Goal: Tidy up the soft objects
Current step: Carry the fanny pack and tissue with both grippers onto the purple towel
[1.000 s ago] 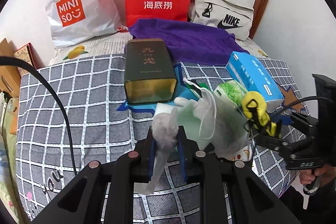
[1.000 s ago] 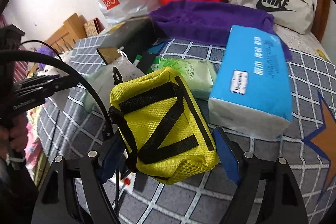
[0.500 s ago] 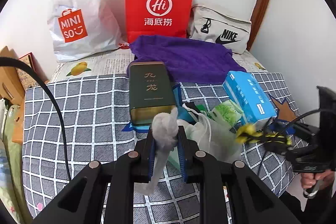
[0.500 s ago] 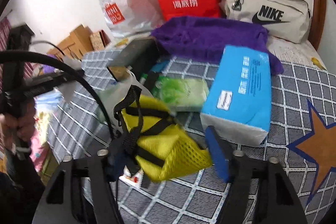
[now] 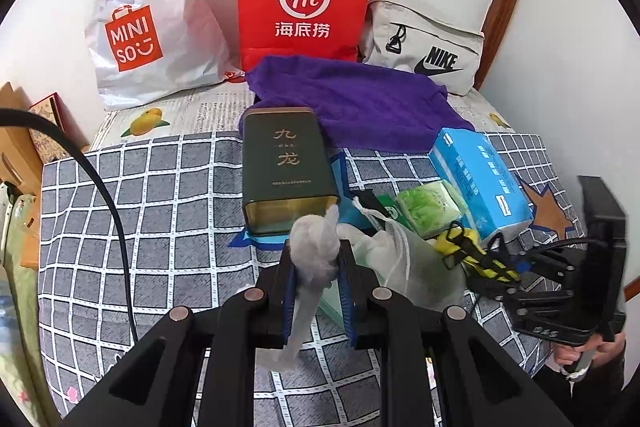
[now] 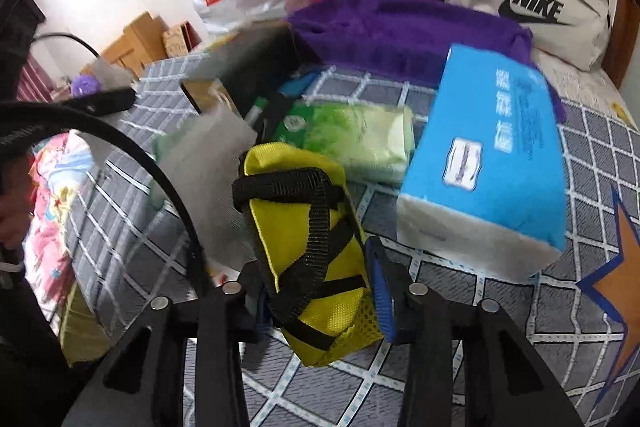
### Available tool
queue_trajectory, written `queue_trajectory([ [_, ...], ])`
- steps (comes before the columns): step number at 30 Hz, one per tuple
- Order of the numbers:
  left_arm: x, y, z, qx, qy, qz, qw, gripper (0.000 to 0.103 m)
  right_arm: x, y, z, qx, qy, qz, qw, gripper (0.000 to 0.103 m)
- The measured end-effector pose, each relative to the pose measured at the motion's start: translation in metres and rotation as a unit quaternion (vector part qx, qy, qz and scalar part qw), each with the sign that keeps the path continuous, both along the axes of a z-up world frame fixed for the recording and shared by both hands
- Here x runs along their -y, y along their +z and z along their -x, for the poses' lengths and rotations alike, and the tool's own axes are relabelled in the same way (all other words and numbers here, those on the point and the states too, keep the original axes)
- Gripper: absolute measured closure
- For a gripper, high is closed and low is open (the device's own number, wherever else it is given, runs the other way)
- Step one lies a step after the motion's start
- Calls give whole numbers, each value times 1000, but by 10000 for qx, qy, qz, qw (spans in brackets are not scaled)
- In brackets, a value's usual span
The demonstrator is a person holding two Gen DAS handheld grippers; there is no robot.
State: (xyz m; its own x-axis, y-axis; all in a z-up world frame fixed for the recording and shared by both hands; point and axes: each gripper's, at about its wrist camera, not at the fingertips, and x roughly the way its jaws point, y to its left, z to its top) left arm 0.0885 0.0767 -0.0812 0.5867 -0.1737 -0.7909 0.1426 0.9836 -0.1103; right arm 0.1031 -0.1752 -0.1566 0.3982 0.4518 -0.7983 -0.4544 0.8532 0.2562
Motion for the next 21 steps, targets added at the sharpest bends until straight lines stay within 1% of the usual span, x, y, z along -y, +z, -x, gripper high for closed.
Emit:
queue_trajectory([
  [3,-2,2,-2,25,23,8,10000,85,5,16,4,101,-8,-145,9998,68],
  [4,-2,3,-3,29,29,11,10000,85,5,21,5,151,-17,-137,9998,73],
  [8,0,9,-6,101,-81,90,9999,85,11,40,5,287,-74,-233,9993,74],
  [10,3,12,-8,132,-128,54,9998,85,13,45,3,361,-141,-139,9992,74],
  [14,7,19,-16,167,-192,20,9997,85,20,60,-4,414,-147,-386,9983,74],
  [15,7,21,-18,184,-217,29,9996,85,21,64,-6,466,-154,-381,9981,74],
  [19,8,33,-30,271,-283,110,9992,85,25,81,-23,710,-238,-358,9965,74],
  [21,7,38,-39,315,-263,68,9991,85,27,87,-39,765,-287,-332,9961,74],
])
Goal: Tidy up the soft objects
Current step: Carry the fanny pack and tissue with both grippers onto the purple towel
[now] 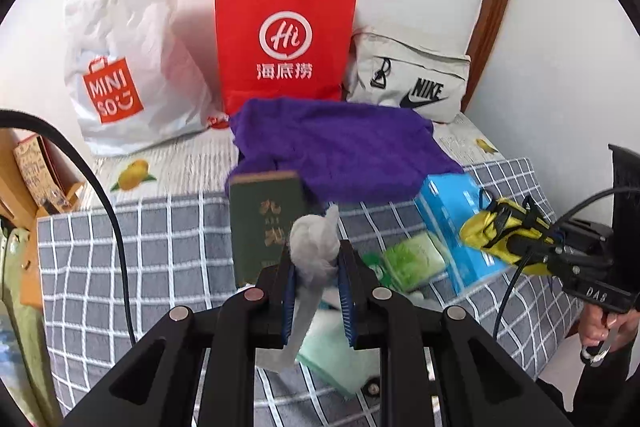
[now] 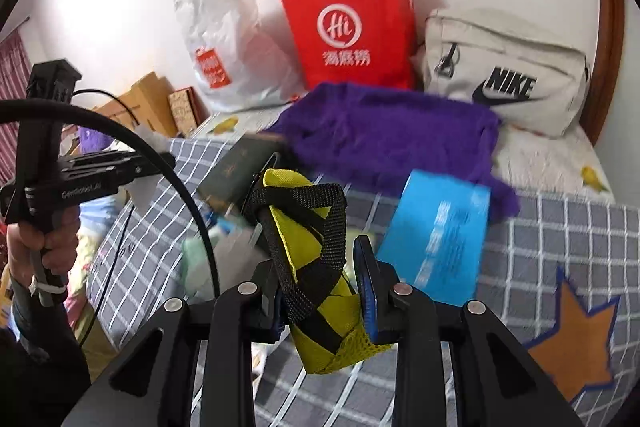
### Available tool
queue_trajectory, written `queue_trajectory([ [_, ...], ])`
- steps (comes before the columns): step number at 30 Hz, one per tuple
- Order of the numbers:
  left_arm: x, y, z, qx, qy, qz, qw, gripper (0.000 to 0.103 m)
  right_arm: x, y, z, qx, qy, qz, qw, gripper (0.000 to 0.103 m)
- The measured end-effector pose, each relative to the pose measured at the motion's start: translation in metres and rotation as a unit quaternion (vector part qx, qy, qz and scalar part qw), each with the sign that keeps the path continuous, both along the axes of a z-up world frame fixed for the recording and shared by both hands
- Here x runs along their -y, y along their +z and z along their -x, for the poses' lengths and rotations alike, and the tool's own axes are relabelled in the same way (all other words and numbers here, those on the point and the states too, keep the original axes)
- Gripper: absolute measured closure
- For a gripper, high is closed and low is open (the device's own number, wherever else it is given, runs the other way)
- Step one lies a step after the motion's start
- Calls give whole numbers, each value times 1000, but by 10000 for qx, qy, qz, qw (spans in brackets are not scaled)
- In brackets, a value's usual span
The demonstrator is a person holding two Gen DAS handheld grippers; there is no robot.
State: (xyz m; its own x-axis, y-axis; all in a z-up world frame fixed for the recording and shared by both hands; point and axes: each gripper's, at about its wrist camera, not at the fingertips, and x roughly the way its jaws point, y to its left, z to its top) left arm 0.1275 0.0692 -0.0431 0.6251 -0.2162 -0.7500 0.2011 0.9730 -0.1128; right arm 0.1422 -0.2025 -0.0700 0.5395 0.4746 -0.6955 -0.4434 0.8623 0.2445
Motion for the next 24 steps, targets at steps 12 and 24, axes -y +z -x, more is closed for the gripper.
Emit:
queue_trajectory([
  [12,-2,5,-80,-102,64,270,9996,85,19,1,-100,54,-492,-169,9986,74],
  [24,8,-24,-192,-585,184,327,9976,85,13,-25,-200,-196,-727,209,9969,74],
])
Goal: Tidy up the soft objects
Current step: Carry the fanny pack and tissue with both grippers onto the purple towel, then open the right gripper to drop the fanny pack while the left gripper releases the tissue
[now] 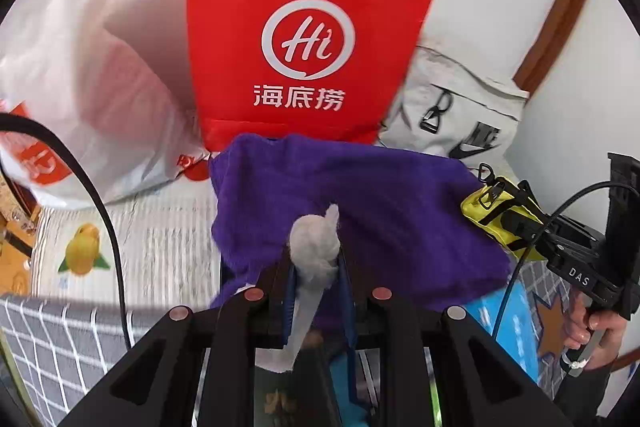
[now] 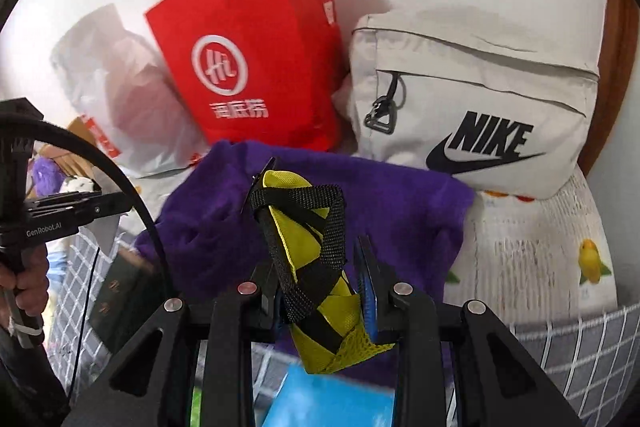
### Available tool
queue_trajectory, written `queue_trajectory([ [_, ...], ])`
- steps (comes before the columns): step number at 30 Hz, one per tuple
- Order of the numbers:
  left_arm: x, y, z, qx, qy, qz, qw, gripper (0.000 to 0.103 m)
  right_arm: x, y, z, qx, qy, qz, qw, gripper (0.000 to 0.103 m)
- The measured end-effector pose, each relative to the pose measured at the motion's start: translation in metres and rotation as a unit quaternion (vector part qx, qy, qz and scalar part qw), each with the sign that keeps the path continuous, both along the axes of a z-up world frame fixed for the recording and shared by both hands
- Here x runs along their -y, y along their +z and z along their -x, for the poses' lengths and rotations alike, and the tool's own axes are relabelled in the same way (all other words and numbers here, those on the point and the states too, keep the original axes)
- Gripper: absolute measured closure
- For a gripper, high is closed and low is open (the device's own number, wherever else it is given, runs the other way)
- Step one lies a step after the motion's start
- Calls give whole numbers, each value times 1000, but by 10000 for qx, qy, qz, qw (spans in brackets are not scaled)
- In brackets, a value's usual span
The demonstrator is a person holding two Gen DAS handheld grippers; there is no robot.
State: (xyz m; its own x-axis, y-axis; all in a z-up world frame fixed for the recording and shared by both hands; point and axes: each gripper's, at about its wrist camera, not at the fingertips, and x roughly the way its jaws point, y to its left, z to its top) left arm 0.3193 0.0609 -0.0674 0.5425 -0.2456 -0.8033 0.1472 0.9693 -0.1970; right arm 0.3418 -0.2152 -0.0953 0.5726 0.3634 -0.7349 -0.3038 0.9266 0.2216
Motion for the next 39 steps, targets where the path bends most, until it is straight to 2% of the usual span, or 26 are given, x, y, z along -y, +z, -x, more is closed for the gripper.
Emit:
queue_trajectory([
  [7,-2,-16,-49,-160,67,94,9998,85,-1,-13,-38,-200,-103,-44,9997,73],
  [15,7,-55,-87,-571,37,132,9983,85,1,-43,-65,-583,-194,198,9979,73],
  [19,12,-66,-95,-694,22,54,9976,85,3,-53,-72,-698,-158,238,9972,72],
  [24,12,-69,-102,-663,29,48,9978,85,6,-66,-80,-838,-172,237,9961,72],
  [32,17,-83,-108,-849,-26,48,9964,85,8,-77,-86,-959,-208,256,9948,72],
  [39,18,-85,-109,-833,-8,26,9965,84,5,-80,-85,-977,-166,253,9948,71],
])
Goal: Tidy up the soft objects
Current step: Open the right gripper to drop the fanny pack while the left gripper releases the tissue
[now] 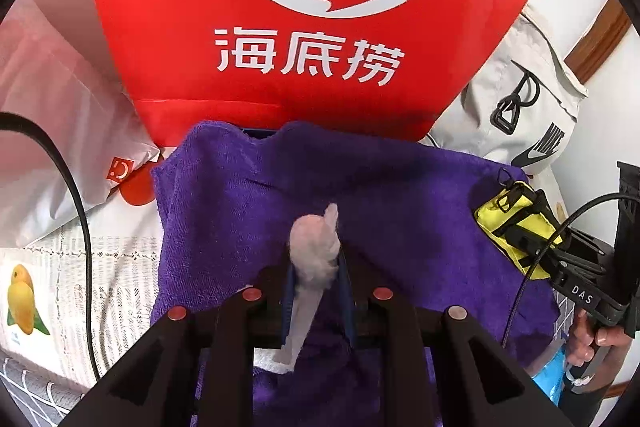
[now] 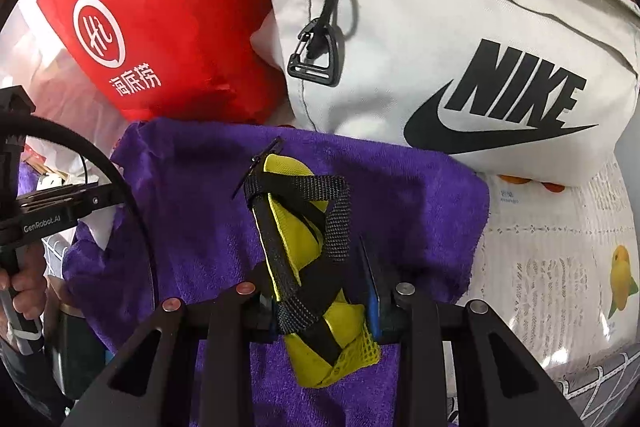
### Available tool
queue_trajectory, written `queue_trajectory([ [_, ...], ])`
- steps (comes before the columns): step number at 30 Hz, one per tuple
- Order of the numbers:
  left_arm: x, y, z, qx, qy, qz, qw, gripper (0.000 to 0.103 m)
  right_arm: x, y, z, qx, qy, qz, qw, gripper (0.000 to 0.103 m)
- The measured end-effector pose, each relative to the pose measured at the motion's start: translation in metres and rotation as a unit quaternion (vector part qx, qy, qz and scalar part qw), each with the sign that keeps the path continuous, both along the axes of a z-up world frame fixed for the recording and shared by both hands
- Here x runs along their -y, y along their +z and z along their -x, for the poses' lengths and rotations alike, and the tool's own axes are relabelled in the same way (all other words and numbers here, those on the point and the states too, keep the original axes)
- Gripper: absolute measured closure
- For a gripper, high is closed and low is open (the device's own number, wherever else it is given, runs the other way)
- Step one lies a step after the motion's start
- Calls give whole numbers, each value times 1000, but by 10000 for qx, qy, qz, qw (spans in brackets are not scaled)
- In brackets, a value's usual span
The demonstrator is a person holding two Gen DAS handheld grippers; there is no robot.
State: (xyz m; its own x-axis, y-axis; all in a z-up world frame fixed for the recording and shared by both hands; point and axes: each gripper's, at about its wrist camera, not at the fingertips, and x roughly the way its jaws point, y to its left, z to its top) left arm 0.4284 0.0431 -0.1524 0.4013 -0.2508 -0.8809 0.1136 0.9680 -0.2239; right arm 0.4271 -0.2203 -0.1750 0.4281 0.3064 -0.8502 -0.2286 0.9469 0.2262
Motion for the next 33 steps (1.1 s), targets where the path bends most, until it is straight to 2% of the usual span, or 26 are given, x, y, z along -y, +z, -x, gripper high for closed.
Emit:
queue_trajectory([
  [3,-1,-1,-1,-59,13,67,10000,78,0,0,0,-30,46,-24,10000,61],
  [4,-2,-2,-1,-73,18,80,9999,74,-1,0,0,-39,62,-24,10000,53],
  [6,-2,-1,-1,-73,7,65,10000,71,0,4,2,24,84,-46,10000,51],
  [9,-1,-1,-3,-48,47,-20,10000,64,3,7,3,72,85,-46,9999,41],
  [13,-3,0,-3,-76,120,-40,9999,39,5,9,3,79,66,8,9999,37],
  [19,-2,17,3,122,281,-300,9991,25,5,20,9,147,174,218,9995,32],
  [20,-3,21,4,136,398,-376,9984,25,5,23,11,174,140,325,9992,28],
  [22,-8,30,7,204,570,-438,9972,25,2,26,13,262,104,527,9982,27],
  [24,-11,39,11,345,549,-379,9972,25,-1,29,16,427,154,630,9970,25],
  [27,-12,51,18,694,370,-111,9968,25,-5,33,20,483,223,496,9974,17],
  [30,-8,58,23,883,310,-225,9954,25,-4,37,26,673,216,274,9971,17],
  [33,-4,61,24,826,283,-339,9956,26,4,46,34,928,-103,-38,9956,17],
])
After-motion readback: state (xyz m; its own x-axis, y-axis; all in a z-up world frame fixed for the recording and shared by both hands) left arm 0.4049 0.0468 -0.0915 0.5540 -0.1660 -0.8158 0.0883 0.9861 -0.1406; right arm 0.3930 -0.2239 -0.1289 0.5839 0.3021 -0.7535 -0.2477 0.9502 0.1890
